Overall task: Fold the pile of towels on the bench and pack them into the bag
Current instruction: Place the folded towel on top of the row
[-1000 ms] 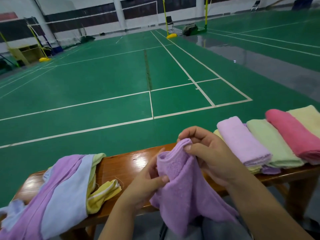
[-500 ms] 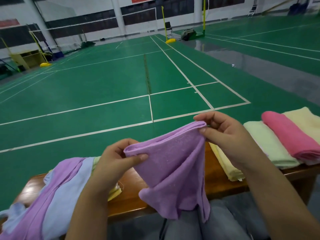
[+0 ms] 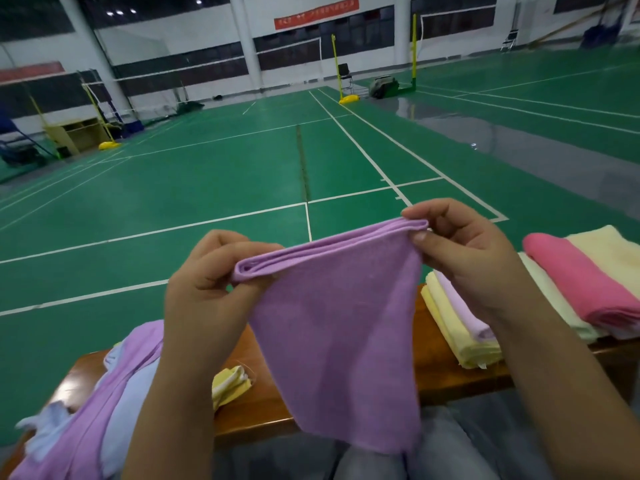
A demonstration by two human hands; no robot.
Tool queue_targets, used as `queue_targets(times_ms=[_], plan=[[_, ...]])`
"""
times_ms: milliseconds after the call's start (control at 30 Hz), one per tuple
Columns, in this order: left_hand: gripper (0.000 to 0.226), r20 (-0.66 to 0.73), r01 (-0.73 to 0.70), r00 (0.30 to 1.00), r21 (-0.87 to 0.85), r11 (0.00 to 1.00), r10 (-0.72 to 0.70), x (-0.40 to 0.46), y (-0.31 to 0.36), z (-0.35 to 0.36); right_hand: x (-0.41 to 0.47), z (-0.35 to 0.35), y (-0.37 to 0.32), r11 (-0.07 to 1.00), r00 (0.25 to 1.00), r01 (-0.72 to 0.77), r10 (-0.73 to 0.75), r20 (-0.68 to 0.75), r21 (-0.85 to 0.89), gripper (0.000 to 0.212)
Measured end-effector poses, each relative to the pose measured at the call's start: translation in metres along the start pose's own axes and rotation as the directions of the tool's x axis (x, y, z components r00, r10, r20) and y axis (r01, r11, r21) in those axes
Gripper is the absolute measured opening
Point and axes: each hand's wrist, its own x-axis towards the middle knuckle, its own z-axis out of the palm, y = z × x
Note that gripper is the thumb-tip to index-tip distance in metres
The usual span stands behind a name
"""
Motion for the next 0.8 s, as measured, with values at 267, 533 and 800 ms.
queue_targets(times_ms=[267, 533, 800], plan=[[0.016, 0.098, 0.122, 0.988, -0.041, 0.992, -0.118, -0.006, 0.008, 0.0, -0.006, -0.006, -0.006, 0.999, 0.998, -0.031, 0.031, 0.053, 0.009, 0.026], [0.01, 0.043, 0.063, 0.998, -0.184, 0.981, -0.056, -0.016, 0.025, -0.004, -0.014, -0.015, -0.028, 0.955, 0.973, -0.127, 0.068, 0.219, 0.267, 0.019], [0.002, 0.121, 0.274, 0.958, -0.115, 0.955, -0.26, 0.027, -0.029, 0.032, 0.037, -0.015, 0.005, 0.946, 0.955, -0.297, 0.293, 0.049, 0.132, 0.023]])
